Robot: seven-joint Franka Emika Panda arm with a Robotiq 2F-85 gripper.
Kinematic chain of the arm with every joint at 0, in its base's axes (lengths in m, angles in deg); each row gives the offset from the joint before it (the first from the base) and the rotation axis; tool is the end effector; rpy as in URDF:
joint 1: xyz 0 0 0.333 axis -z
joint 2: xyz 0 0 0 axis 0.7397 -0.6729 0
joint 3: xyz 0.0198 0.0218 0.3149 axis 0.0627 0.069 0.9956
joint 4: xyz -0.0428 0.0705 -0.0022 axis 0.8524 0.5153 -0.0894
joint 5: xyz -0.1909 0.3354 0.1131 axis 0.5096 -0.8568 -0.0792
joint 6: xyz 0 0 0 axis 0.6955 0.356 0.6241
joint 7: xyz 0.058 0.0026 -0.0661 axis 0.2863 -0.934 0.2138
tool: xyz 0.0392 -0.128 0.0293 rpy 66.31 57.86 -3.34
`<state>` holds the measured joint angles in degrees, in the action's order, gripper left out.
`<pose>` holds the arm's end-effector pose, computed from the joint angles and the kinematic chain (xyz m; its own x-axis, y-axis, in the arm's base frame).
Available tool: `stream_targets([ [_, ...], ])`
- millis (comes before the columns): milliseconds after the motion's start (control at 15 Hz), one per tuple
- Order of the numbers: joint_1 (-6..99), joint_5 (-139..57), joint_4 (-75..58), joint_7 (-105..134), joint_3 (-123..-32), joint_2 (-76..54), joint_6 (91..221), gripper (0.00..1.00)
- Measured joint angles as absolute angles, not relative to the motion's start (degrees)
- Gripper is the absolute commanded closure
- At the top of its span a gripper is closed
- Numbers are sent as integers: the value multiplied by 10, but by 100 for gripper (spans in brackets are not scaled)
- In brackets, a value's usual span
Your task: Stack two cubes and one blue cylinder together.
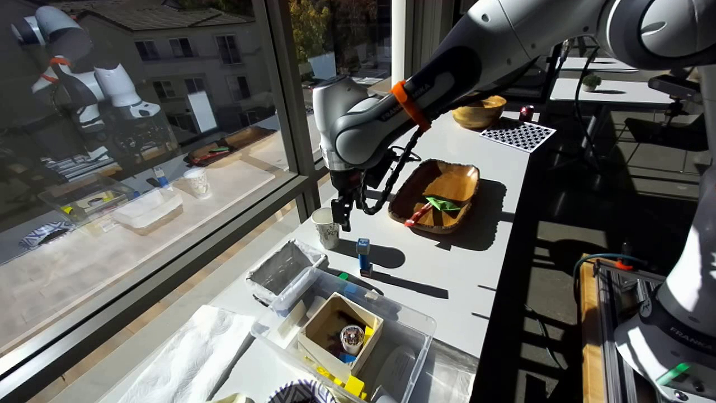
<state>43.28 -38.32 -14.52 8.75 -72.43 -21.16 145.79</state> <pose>0.6685 0.0573 0.2833 0.9859 0.1664 -0.0177 0.1672 -0.9834 0.0711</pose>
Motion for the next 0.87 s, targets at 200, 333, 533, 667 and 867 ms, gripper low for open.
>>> stream_targets([
  [200,435,-381,-173,90,-732,-171,1472,0],
  [333,436,-381,-192,93,-734,-147,1480,0],
  [533,439,-382,-217,99,-734,-118,1484,0],
  [667,440,-386,-231,106,-734,-103,1484,0],
  [867,441,-386,-239,111,-734,-94,1484,0],
])
